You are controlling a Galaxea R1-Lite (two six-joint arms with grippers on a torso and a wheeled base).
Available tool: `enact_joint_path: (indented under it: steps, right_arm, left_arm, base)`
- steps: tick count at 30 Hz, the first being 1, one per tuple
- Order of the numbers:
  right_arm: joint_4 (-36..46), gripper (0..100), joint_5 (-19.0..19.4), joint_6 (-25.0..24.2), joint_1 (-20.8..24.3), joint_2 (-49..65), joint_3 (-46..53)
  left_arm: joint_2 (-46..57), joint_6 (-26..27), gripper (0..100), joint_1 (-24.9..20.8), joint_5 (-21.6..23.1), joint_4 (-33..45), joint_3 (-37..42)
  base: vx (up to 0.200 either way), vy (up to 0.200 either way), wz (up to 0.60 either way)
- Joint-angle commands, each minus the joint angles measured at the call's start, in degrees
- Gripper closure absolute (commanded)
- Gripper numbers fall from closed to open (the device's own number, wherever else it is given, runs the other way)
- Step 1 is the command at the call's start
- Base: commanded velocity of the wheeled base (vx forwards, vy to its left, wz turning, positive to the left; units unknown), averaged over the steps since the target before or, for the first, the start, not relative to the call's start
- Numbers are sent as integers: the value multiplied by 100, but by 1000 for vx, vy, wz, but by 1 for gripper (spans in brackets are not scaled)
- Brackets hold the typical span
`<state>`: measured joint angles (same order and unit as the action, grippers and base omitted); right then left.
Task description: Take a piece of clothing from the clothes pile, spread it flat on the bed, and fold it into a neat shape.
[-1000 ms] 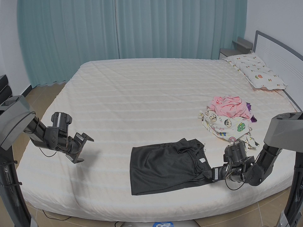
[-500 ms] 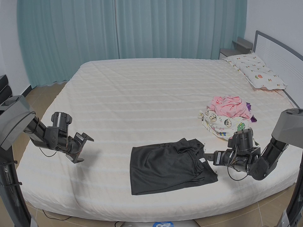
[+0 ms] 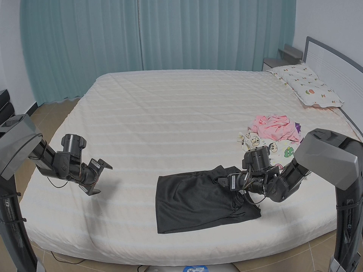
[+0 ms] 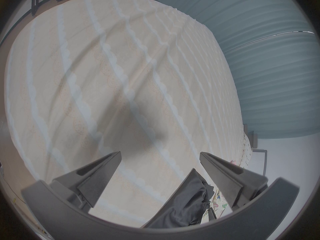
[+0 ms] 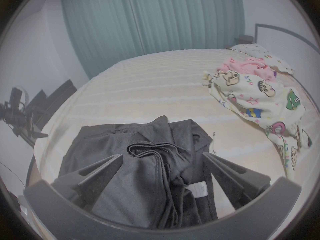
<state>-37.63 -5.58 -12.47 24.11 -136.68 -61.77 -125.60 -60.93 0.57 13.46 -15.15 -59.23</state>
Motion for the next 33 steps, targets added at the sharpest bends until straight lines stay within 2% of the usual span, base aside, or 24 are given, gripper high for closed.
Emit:
enact_joint_path:
  steps: [1, 7, 9, 14, 24, 28, 31, 33]
  right_arm:
    - [177, 0, -145, 148, 102, -605, -608]
    - [204, 0, -294, 148, 32, -851, -898]
    - [204, 0, -523, 140, -144, -939, -1065]
    - [133, 0, -611, 61, -451, -860, -1083]
    - [133, 0, -646, -616, -891, -632, -1030]
    - [133, 0, -505, -1056, -873, -403, -1056]
    - [125, 0, -74, -1319, -733, -307, -1074]
    - [125, 0, 136, -1328, -627, -298, -1092]
  left_arm:
    - [-8, 2, 0, 4, -1, -14, 0]
    - [-8, 2, 0, 4, -1, -14, 0]
    - [-8, 2, 0, 4, -1, -14, 0]
    - [-8, 2, 0, 4, -1, -14, 0]
    - [-8, 2, 0, 4, -1, -14, 0]
    - [-8, 2, 0, 4, -1, -14, 0]
    - [-8, 2, 0, 4, -1, -14, 0]
    - [-8, 2, 0, 4, -1, -5, 0]
  base:
    - [0, 0, 0]
    - [0, 0, 0]
    - [0, 0, 0]
    - [0, 0, 0]
    - [0, 0, 0]
    - [0, 0, 0]
    - [0, 0, 0]
    - [0, 0, 0]
